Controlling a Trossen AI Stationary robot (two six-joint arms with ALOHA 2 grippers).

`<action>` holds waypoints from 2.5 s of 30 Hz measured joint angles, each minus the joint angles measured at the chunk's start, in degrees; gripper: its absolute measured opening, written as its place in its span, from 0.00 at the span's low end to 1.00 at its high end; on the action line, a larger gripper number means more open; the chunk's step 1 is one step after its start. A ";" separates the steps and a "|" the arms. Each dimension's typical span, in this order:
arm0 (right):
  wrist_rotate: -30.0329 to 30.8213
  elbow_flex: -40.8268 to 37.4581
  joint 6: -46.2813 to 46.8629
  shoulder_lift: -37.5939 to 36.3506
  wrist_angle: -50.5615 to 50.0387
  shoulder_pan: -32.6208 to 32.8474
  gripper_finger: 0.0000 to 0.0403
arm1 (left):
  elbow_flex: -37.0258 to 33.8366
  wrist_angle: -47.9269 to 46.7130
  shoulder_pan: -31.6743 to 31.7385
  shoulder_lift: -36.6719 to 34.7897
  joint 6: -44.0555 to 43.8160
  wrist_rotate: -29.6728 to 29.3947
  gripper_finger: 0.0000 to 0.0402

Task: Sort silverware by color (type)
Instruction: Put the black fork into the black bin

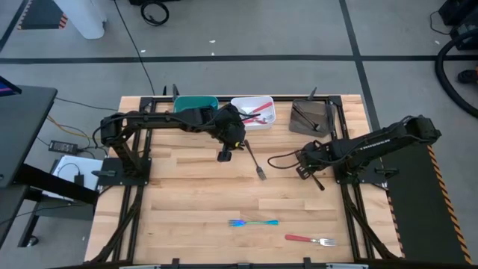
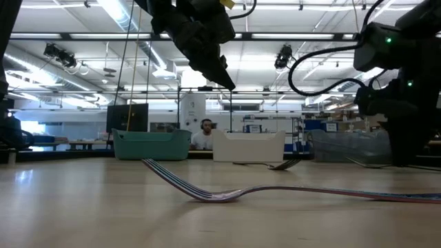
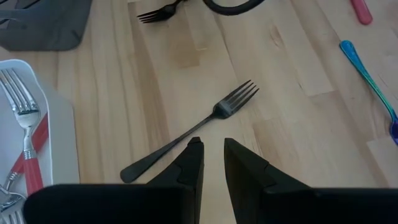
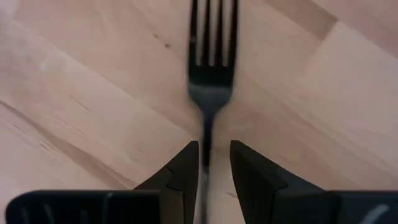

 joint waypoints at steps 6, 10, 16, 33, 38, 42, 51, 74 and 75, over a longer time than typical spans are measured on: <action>0.07 -3.44 -0.11 -0.27 6.03 -1.23 0.25 | 0.00 0.01 0.02 0.00 0.01 -0.01 0.16; 1.16 -3.75 2.64 -0.37 4.76 -1.75 0.23 | 0.00 0.00 0.02 0.00 0.01 0.01 0.16; 2.37 -3.97 1.72 -0.31 5.44 -1.78 0.08 | 0.00 0.01 0.02 0.00 0.01 0.01 0.16; 0.91 2.19 -5.62 -0.22 3.07 -2.08 0.03 | 0.00 -0.01 0.02 0.02 0.01 0.01 0.16; 2.03 6.69 -9.72 -0.28 -0.85 -3.19 0.03 | 0.00 -0.33 0.02 0.02 -0.13 -0.01 0.16; 9.48 12.14 -16.47 -0.33 -5.43 -6.26 0.03 | 0.00 -0.36 0.02 0.02 -0.13 -0.01 0.16; 31.30 19.40 -38.47 -0.44 -1.67 -22.02 0.03 | -0.01 -0.34 0.01 0.02 -0.17 -0.01 0.16; 24.64 8.23 -64.87 0.83 22.41 -41.32 0.22 | -0.02 -2.48 0.00 0.02 0.31 -0.03 0.16; 24.65 8.23 -64.97 0.83 22.38 -41.32 0.23 | -0.02 -2.48 0.00 0.02 0.31 -0.03 0.16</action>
